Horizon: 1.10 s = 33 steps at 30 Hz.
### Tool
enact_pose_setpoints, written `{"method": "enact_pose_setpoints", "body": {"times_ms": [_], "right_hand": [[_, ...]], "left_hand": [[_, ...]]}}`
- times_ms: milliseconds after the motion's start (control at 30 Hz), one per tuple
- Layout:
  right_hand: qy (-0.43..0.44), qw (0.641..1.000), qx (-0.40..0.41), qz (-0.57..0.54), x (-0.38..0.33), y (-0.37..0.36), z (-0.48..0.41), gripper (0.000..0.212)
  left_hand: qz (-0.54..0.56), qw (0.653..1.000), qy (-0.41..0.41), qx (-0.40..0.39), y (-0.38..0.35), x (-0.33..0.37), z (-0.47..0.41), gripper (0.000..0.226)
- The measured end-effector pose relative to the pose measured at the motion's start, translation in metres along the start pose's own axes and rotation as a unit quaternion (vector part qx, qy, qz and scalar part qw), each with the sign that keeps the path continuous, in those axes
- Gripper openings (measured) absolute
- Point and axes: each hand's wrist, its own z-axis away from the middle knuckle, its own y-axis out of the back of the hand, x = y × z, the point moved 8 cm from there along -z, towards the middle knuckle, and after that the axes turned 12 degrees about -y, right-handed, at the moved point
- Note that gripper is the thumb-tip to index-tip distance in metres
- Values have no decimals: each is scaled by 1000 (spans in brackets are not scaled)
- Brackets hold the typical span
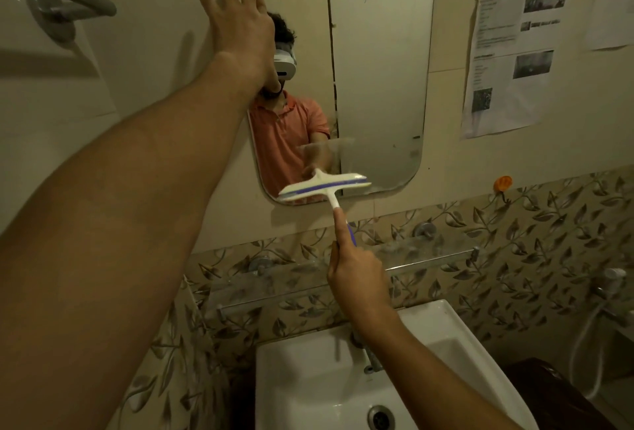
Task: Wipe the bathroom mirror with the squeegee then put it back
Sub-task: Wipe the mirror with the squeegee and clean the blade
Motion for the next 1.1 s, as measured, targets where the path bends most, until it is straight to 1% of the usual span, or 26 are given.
{"method": "enact_pose_setpoints", "body": {"times_ms": [167, 267, 367, 533, 633, 767, 967, 1100], "right_hand": [[-37, 998, -53, 10, 21, -23, 6, 75], [-35, 997, -63, -10, 29, -25, 14, 72], [6, 999, -37, -35, 14, -14, 20, 73], [68, 995, 18, -67, -31, 7, 5, 73], [76, 994, 43, -60, -50, 15, -4, 72], [62, 997, 40, -33, -53, 5, -4, 78], [33, 999, -2, -11, -33, -19, 13, 88], [18, 999, -33, 3, -15, -39, 21, 88]], "left_hand": [[3, 1000, -1, -3, 1, -1, 0, 138], [5, 1000, 1, -8, 0, -1, -1, 138], [8, 1000, -2, -8, 0, -2, -2, 138], [13, 1000, -5, -7, 0, -2, 0, 137], [14, 1000, -7, -8, -1, -1, -1, 135], [11, 1000, -7, -11, -3, -2, -2, 137], [3, 1000, -7, -6, -1, -2, 0, 136], [9, 1000, -10, -13, -3, -1, -1, 134]]}}
